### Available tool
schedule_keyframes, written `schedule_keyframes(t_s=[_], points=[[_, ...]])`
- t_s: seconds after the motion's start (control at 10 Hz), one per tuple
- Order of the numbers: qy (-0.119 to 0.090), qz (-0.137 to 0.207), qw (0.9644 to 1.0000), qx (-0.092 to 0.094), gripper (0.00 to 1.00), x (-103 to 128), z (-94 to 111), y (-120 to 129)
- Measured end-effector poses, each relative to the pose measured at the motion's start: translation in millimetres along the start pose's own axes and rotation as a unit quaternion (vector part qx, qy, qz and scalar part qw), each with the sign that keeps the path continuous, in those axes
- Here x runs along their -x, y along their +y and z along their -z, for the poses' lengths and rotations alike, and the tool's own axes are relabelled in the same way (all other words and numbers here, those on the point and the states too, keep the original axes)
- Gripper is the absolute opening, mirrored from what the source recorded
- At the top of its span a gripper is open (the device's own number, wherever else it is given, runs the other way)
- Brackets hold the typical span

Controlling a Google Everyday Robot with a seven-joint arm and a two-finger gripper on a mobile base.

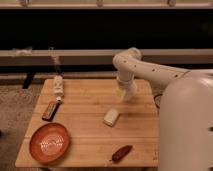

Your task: Place the ceramic cup in the ceramic bowl

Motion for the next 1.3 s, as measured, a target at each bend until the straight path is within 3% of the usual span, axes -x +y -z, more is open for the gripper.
schedule_keyframes(t_s=[0.2, 0.3, 0.8, 1.0, 1.1, 1.3], points=[[-0.005, 0.0, 1.0, -0.005, 0.8, 2.4, -14.5, -3.7], [-0.006, -0.003, 0.9999, -0.014, 0.75, 1.8, -20.7, -6.0], [-0.012, 0.02, 0.9983, -0.053, 0.25, 6.9, -28.8, 1.9], [-0.018, 0.037, 0.9964, -0.074, 0.06, 11.9, -22.3, 11.4], [-0.021, 0.046, 0.9952, -0.083, 0.01, 14.3, -16.0, 16.2], [-0.031, 0.071, 0.9916, -0.104, 0.0, 21.4, 4.2, 30.5]])
